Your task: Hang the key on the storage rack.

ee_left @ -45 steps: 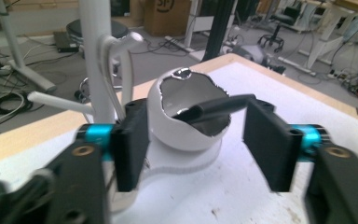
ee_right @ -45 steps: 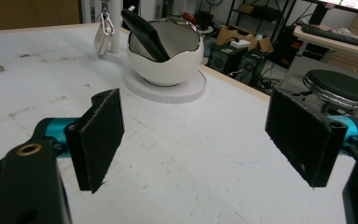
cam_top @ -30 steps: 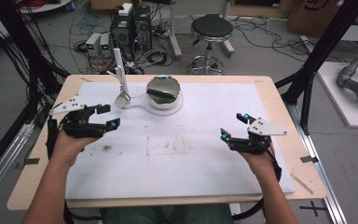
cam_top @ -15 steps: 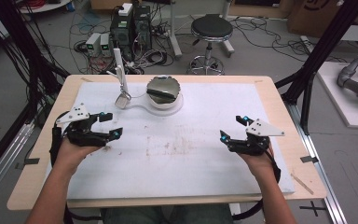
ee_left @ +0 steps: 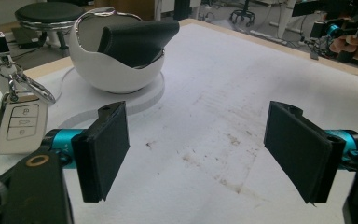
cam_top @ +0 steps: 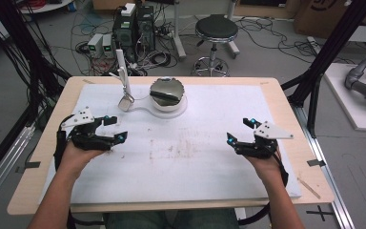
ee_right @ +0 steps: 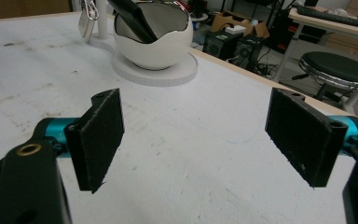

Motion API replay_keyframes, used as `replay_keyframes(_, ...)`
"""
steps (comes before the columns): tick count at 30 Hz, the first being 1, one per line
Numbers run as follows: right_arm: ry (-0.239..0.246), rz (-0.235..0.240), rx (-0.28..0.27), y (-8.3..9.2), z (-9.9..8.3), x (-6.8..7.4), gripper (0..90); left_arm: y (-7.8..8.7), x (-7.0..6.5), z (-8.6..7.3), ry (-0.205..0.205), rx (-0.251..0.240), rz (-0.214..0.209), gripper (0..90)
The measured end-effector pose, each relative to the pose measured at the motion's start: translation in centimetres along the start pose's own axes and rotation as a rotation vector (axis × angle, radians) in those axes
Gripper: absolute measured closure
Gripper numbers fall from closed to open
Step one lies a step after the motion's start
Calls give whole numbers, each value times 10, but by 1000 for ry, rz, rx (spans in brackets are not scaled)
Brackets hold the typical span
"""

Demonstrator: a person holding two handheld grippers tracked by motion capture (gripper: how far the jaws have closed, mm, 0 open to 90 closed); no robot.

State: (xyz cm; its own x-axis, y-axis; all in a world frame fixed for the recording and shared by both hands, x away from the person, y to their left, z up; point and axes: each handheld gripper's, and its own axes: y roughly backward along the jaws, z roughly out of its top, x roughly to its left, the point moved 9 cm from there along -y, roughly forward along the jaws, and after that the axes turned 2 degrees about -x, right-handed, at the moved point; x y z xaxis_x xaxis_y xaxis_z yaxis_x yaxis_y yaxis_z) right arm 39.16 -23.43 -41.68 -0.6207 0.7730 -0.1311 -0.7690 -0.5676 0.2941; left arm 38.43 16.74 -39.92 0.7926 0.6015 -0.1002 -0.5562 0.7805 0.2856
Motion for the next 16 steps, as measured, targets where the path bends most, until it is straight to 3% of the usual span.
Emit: replay_keyframes(16, -3, -5, -1, 1, 0, -1, 198, -1, 0, 0, 8, -3, -3, 221)
